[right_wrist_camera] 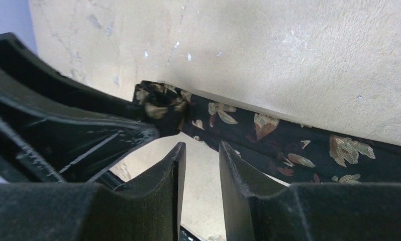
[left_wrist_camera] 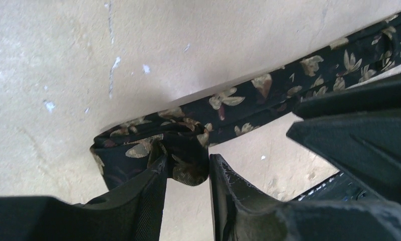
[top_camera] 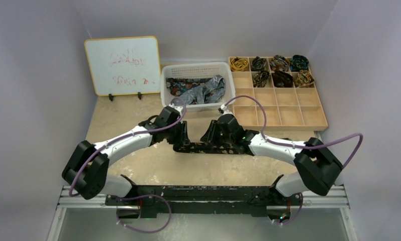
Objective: Roll the ties
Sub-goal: Roll the tie at the center of the board.
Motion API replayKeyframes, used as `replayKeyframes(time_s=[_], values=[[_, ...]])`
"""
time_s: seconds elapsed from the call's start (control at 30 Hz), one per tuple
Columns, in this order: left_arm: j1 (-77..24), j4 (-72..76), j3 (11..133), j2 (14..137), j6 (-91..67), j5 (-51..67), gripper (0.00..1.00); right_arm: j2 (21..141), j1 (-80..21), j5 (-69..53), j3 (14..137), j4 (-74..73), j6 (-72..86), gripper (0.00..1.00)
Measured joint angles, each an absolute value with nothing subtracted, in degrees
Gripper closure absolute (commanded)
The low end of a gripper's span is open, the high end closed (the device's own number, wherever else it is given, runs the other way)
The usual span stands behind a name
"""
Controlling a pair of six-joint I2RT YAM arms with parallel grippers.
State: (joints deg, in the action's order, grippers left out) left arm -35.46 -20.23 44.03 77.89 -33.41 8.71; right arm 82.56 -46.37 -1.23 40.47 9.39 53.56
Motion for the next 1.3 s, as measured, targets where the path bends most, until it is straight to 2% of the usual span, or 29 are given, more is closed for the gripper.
replayKeyframes(time_s=[0.17, 0.63, 0.73, 0.83, 1.03, 1.17, 1.3], values=[[-36.2, -18.0, 45.5, 81.2, -35.4, 9.0, 0.58, 81.3, -46.4, -0.5, 40.5, 9.3, 53.6, 0.65], [-36.1, -17.8, 48.7, 84.5, -37.5, 16.5, 0.57, 81.3, -44.5, 0.7, 40.1, 8.7, 53.2, 0.62], [-36.1, -18.3, 49.7, 86.1, -37.5, 17.6, 0.57, 81.3, -44.2, 0.7, 40.1, 8.5, 52.9, 0.6], [-36.1, -19.8, 50.5, 86.0, -37.8, 17.6, 0.52, 81.1, -44.2, 0.7, 40.1, 8.4, 52.4, 0.56], [-36.1, -22.8, 53.6, 80.8, -37.9, 16.0, 0.46, 79.2, -43.9, 0.3, 40.1, 9.6, 49.9, 0.45], [-35.7, -24.4, 54.3, 74.9, -37.9, 12.1, 0.44, 77.5, -43.8, -1.5, 39.9, 14.1, 46.6, 0.44], [-31.4, -25.8, 52.3, 70.0, -38.5, 9.0, 0.41, 81.4, -43.8, -4.6, 42.2, 16.6, 43.9, 0.37]])
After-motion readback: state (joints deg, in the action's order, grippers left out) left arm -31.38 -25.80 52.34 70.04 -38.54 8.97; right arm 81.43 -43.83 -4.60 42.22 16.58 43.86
